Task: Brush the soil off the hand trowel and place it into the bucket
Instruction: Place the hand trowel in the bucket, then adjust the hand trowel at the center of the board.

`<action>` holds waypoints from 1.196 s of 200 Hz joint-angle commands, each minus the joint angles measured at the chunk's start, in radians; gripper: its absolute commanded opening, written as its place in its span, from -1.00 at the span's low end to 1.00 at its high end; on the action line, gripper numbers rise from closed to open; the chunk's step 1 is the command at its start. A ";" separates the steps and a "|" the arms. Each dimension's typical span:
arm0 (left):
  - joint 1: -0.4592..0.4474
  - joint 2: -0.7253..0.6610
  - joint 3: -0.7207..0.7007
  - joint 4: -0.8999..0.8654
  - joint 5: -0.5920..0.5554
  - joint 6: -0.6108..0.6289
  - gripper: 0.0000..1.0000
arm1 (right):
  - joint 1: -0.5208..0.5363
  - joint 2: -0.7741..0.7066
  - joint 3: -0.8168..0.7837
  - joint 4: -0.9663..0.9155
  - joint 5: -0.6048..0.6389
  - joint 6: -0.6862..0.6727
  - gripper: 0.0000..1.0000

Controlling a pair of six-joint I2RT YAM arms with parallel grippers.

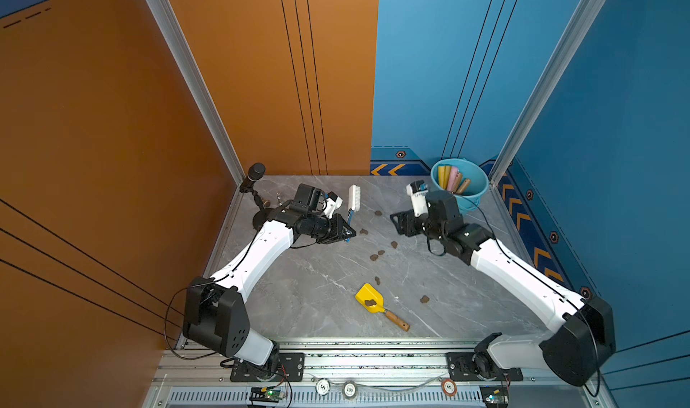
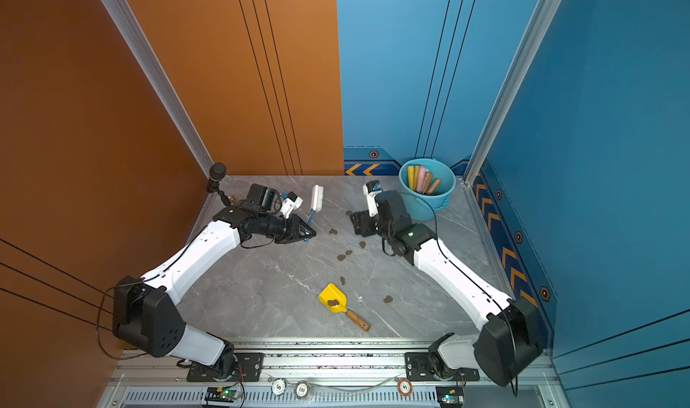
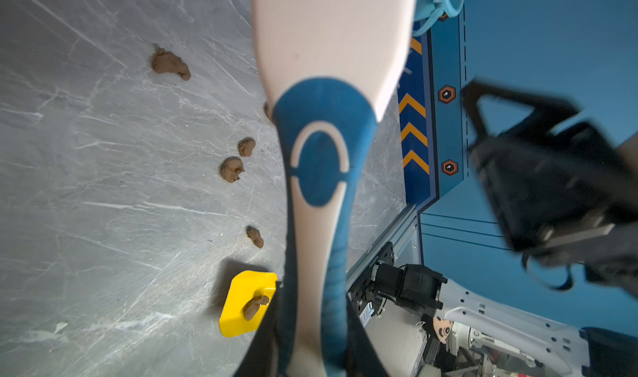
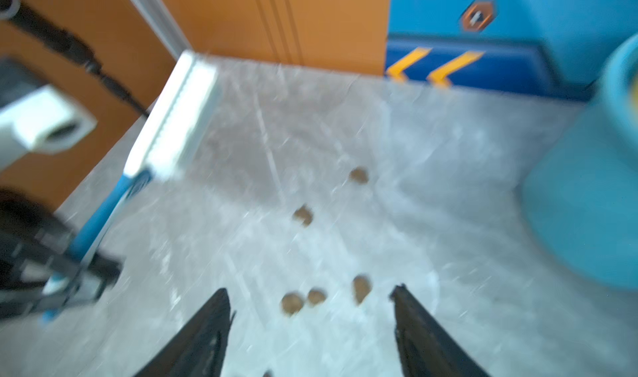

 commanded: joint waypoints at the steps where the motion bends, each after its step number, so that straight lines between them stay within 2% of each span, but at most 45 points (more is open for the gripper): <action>1: -0.001 -0.030 -0.032 0.069 0.019 -0.036 -1.00 | 0.084 -0.132 -0.186 -0.063 0.009 0.185 0.99; 22: -0.002 -0.037 -0.048 0.072 0.019 -0.046 -1.00 | 0.224 -0.249 -0.312 -0.101 0.157 0.313 0.99; 42: -0.006 -0.041 -0.056 0.077 0.016 -0.050 -1.00 | 0.306 -0.297 -0.362 -0.197 0.221 0.436 0.99; 60: -0.011 -0.045 -0.061 0.082 0.003 -0.053 -1.00 | 0.398 -0.297 -0.383 -0.284 0.290 0.558 0.99; 89: -0.035 -0.043 -0.075 0.094 -0.028 -0.065 -1.00 | 0.535 -0.274 -0.443 -0.309 0.348 0.693 0.99; 125: -0.080 -0.052 -0.103 0.116 -0.071 -0.070 -1.00 | 0.651 -0.220 -0.443 -0.393 0.386 0.743 0.99; 166: -0.091 -0.062 -0.121 0.124 -0.098 -0.081 -1.00 | 0.678 -0.177 -0.443 -0.430 0.341 0.734 0.99; 194: -0.093 -0.072 -0.128 0.124 -0.121 -0.084 -1.00 | 0.678 -0.185 -0.451 -0.468 0.354 0.730 0.99; 239: -0.093 -0.077 -0.129 0.133 -0.154 -0.092 -1.00 | 0.681 -0.153 -0.452 -0.424 0.331 0.738 0.99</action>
